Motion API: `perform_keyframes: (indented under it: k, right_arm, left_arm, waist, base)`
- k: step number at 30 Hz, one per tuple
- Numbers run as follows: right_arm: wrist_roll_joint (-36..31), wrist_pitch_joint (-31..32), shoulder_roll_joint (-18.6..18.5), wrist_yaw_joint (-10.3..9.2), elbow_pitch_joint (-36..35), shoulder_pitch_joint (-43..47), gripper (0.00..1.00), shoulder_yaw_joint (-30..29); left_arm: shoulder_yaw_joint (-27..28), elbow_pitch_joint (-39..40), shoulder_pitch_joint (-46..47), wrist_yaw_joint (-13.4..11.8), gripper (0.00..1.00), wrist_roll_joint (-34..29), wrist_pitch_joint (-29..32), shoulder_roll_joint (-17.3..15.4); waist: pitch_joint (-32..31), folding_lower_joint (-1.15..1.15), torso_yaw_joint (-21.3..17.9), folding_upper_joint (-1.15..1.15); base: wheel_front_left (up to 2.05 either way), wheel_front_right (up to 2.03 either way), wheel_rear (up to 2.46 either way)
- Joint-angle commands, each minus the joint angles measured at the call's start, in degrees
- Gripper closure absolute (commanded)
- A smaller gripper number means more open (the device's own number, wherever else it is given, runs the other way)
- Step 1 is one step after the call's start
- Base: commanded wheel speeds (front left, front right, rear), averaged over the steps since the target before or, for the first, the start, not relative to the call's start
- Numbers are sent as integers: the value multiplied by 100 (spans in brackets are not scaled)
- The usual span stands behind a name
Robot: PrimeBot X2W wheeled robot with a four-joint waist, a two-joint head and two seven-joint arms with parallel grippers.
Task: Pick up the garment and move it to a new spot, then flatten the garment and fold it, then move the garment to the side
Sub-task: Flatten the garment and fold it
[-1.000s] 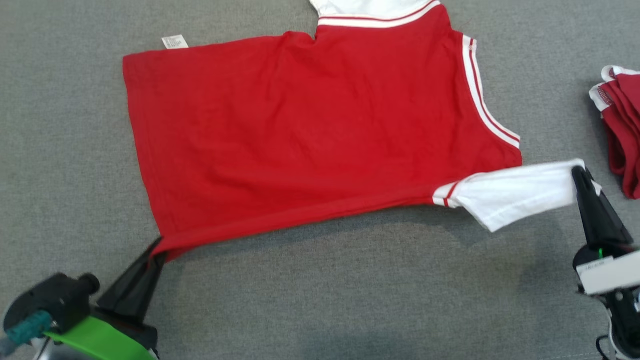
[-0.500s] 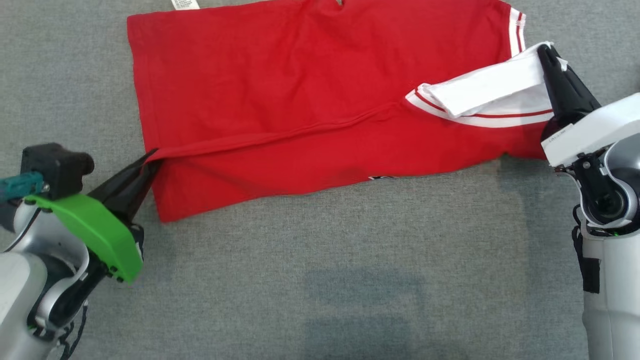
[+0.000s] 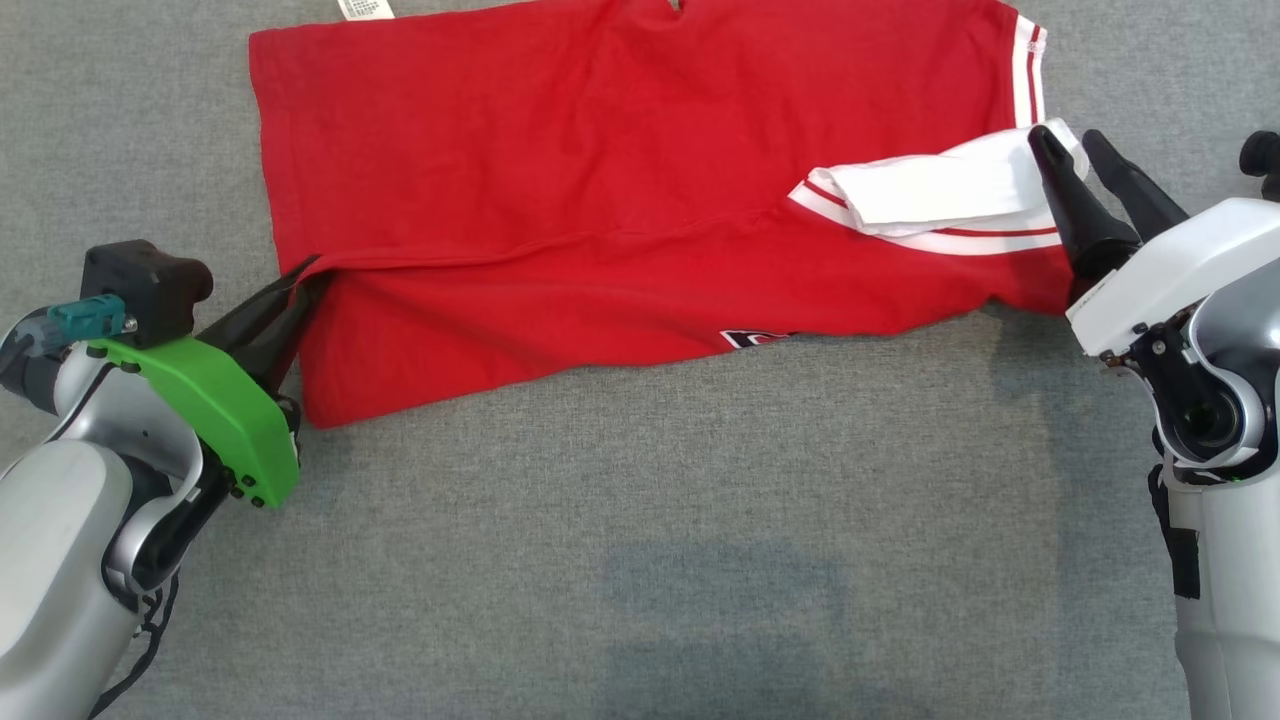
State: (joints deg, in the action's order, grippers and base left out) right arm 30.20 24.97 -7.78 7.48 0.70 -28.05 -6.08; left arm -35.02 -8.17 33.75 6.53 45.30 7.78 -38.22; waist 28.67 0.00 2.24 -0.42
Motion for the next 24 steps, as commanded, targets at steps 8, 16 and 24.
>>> perform_keyframes:
  k: [8,16,24]
  right_arm:
    - [-101,172,-415,2,-670,376,0,307]
    - [-263,1050,-1409,2,-1324,1268,0,607]
    - [-368,1313,-1597,1,-855,1118,0,791]
  left_arm:
    - [318,-19,-471,-159,0,538,-314,-84]
    - [579,1190,-1540,-700,0,1594,448,-498]
    - [514,1277,-1365,-949,0,1979,1070,-471]
  waist:
    - [-254,0,-150,42]
    - [-277,0,-62,42]
    - [-153,0,39,42]
  base:
    - [0,0,0]
    - [0,0,0]
    - [0,0,0]
